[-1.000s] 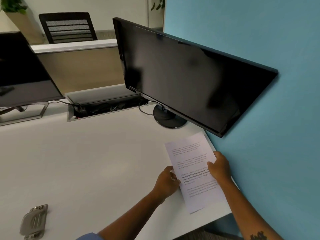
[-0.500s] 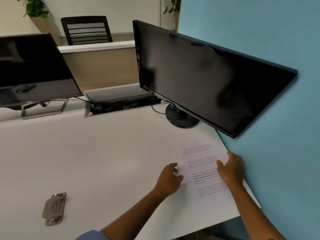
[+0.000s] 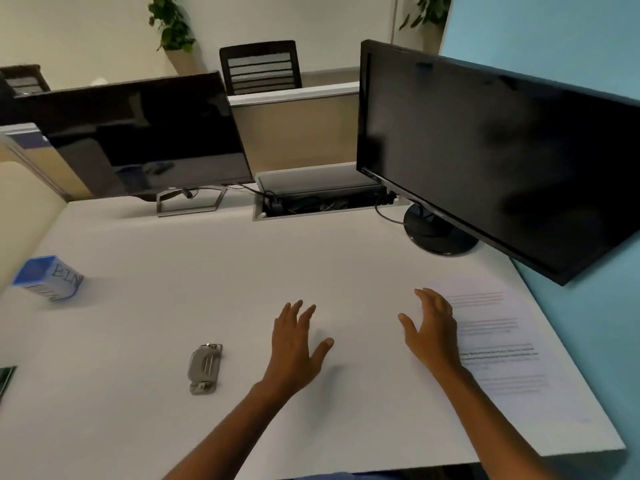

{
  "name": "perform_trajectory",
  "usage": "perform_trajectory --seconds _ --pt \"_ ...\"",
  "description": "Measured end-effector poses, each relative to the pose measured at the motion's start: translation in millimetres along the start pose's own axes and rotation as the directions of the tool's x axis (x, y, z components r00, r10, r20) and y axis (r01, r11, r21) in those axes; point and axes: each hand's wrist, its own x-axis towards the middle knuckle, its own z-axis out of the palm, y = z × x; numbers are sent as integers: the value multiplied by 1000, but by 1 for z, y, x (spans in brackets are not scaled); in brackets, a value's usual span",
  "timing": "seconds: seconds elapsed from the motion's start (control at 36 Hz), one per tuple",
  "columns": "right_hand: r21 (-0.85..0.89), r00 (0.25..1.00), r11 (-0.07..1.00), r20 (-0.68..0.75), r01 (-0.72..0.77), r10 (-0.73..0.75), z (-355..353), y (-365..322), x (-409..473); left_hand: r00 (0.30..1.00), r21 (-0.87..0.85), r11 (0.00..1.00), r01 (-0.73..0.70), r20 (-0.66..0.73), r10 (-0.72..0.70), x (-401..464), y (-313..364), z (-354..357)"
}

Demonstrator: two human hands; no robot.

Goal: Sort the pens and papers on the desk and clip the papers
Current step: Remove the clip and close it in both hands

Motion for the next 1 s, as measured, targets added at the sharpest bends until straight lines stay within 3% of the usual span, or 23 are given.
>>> perform_trajectory --seconds 0.17,0.36,0.64,0.83,1.0 --pt "67 976 987 154 144 -153 52 -72 -18 989 12 990 143 -44 -142 -23 -65 -38" --pt "154 897 951 318 269 -305 112 -150 -43 962 49 963 264 -83 -260 -45 -117 -79" --pt "196 705 891 552 410 -446 171 -223 -81 857 -264 830 491 -26 -515 -76 -168 -110" --pt "161 644 847 583 507 -496 196 -245 -97 850 -317 800 509 36 -526 -89 -187 -117" --pt "158 666 840 542 519 -513 202 -246 -104 870 -339 808 482 76 -487 -89 -195 -121"
